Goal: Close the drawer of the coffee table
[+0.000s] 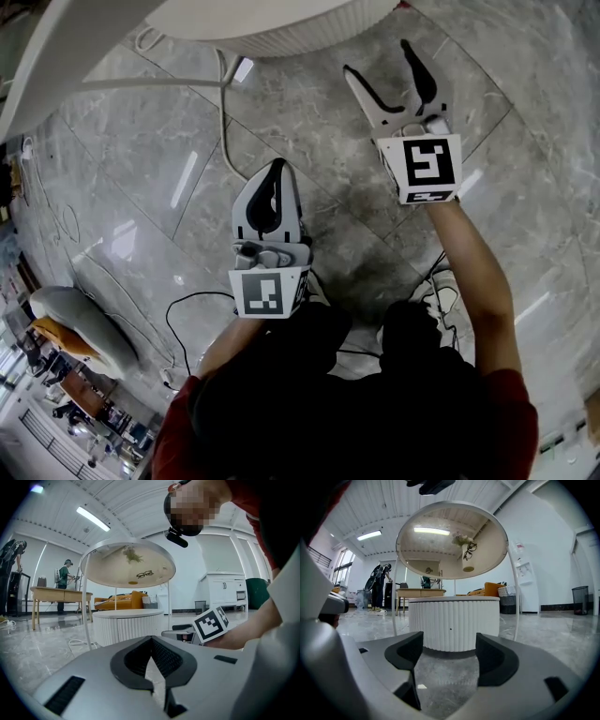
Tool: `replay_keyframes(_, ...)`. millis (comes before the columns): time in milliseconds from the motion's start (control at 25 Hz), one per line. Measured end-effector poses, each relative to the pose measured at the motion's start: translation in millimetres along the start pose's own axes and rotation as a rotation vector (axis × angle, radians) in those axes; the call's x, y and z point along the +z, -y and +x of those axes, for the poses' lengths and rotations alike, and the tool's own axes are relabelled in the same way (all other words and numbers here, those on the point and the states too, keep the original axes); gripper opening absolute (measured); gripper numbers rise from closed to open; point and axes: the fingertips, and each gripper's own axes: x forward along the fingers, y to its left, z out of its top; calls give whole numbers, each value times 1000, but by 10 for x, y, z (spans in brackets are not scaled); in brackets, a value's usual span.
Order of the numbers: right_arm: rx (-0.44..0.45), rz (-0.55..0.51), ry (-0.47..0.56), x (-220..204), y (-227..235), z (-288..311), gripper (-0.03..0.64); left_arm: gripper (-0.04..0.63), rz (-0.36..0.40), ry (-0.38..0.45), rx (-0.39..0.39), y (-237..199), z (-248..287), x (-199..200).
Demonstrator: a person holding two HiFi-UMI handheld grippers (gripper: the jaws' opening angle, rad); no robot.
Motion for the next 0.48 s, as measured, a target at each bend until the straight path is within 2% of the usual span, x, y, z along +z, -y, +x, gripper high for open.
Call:
replay_keyframes(320,-15,-71,17,-19,-173,-684,344,14,11,12,-3,57,11,18)
replay_keyframes(480,-52,-70,-21,-149,-203,-1099,344,14,39,-8,-16,78,-21,-39)
